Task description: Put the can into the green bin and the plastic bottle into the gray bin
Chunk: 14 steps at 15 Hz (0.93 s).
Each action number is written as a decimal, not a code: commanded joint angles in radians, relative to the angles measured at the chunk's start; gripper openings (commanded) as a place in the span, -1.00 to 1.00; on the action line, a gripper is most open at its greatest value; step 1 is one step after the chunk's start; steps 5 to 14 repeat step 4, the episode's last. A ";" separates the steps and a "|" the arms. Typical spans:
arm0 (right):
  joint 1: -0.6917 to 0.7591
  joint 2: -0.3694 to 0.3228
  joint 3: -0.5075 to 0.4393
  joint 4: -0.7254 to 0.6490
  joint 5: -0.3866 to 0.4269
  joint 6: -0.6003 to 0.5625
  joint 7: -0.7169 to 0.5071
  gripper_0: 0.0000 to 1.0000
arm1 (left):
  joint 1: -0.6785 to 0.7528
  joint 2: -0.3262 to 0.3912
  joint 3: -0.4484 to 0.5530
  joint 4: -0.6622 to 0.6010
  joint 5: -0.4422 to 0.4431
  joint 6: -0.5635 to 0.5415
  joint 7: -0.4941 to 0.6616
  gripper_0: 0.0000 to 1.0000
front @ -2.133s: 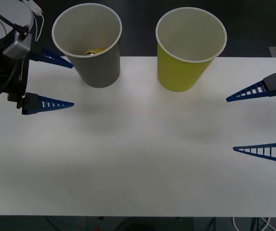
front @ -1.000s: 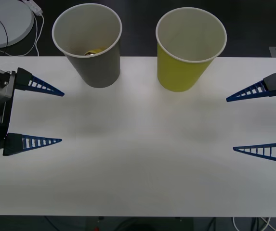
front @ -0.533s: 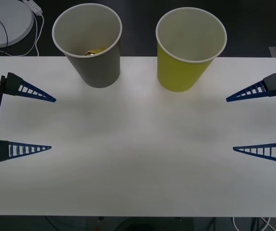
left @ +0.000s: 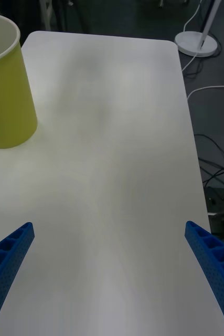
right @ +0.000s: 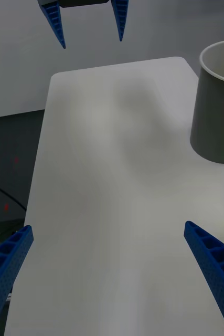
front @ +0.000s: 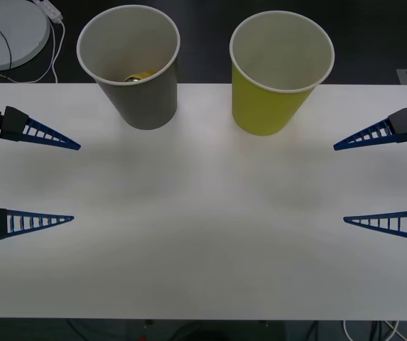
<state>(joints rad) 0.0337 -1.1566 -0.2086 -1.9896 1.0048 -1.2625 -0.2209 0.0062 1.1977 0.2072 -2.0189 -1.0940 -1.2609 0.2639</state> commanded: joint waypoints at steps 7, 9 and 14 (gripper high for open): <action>0.000 0.000 0.000 0.000 0.000 0.000 0.000 1.00 | 0.000 -0.009 0.000 0.000 -0.001 0.000 0.000 1.00; 0.000 0.000 0.000 0.000 0.000 0.000 0.000 1.00 | 0.000 -0.009 0.000 0.000 -0.001 0.000 0.000 1.00; 0.000 0.000 0.000 0.000 0.000 0.000 0.000 1.00 | 0.000 -0.009 0.000 0.000 -0.001 0.000 0.000 1.00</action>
